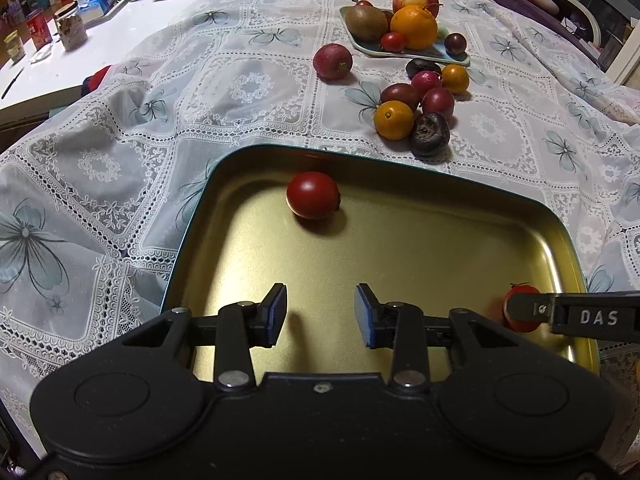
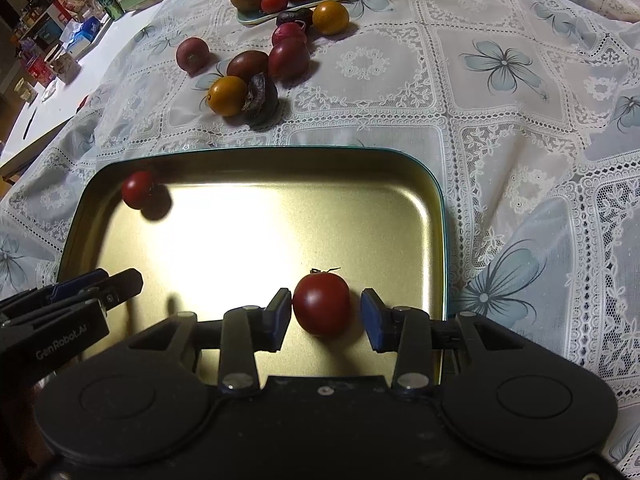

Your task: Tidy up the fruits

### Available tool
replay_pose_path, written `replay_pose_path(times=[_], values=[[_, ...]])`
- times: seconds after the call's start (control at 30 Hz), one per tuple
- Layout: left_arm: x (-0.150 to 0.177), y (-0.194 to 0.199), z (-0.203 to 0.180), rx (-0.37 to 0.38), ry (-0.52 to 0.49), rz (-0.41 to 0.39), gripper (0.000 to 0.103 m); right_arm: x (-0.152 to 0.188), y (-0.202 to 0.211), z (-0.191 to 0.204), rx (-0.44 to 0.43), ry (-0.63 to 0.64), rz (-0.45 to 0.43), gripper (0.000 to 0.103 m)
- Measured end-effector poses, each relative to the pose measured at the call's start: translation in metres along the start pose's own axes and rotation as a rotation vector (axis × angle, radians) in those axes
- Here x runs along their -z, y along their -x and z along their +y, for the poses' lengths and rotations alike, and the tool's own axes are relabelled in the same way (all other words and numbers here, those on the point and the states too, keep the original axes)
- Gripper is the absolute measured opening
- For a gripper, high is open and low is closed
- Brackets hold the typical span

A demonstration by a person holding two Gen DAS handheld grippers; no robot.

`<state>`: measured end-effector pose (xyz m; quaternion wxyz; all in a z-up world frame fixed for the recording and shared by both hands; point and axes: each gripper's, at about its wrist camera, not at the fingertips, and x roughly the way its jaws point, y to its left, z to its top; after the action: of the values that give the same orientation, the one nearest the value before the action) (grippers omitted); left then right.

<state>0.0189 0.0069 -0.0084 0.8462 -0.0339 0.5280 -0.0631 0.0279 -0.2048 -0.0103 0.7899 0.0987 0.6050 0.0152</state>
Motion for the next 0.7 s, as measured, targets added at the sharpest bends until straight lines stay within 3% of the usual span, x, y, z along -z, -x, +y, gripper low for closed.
replay_pose_path(times=[0.37,0.7], values=[[-0.017,0.005,0.0,0.012,-0.017,-0.01,0.046,-0.011,0.019,-0.005,-0.01,-0.011,-0.069,0.041],[-0.054,0.002,-0.006,0.035,-0.055,0.026,0.046,-0.046,0.014,-0.012,0.01,-0.016,0.03,0.042]])
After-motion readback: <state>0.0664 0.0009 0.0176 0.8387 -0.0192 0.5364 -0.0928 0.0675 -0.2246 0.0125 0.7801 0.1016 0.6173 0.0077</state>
